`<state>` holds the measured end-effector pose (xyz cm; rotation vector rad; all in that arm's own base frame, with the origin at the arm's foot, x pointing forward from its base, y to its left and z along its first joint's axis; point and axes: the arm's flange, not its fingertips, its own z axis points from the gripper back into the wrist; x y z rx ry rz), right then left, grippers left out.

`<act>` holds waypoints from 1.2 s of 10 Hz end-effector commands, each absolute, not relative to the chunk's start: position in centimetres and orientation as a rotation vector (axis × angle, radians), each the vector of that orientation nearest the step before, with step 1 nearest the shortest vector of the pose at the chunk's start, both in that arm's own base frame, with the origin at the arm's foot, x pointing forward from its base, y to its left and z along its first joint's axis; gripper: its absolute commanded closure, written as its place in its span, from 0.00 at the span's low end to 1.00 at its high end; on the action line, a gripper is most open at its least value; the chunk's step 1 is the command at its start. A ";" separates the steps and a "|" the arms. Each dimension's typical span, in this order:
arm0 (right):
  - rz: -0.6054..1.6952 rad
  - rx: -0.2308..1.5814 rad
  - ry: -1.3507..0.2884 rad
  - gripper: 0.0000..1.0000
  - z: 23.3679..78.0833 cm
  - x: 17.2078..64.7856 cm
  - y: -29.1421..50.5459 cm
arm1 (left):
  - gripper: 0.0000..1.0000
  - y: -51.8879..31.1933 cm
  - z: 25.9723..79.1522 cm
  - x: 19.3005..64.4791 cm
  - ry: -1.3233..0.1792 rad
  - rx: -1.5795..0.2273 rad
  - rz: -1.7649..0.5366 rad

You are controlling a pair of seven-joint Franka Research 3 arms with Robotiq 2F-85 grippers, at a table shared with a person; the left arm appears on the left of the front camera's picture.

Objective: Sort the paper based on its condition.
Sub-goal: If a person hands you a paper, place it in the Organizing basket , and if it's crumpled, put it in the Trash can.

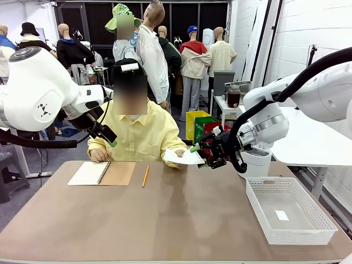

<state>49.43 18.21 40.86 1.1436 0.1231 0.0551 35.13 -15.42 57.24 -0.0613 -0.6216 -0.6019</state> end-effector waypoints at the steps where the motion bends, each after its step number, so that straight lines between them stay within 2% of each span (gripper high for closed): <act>1: 0.026 1.165 0.151 0.37 41.1 50.4 18.8 | 0.00 -15.4 57.3 35.1 -0.623 -0.061 -0.602; 2: 0.019 1.157 0.144 0.53 41.0 50.4 18.6 | 0.00 -15.4 57.3 35.1 -0.623 -0.061 -0.602; 5: -0.005 1.131 0.137 0.72 40.7 50.7 17.8 | 0.00 -15.4 57.3 35.1 -0.623 -0.061 -0.602; 7: -0.011 1.129 0.135 1.00 40.6 50.7 17.9 | 0.00 -15.4 57.3 35.1 -0.623 -0.061 -0.602; 12: 0.009 1.117 0.101 1.00 40.7 50.6 17.7 | 0.00 -15.4 57.3 35.1 -0.623 -0.061 -0.602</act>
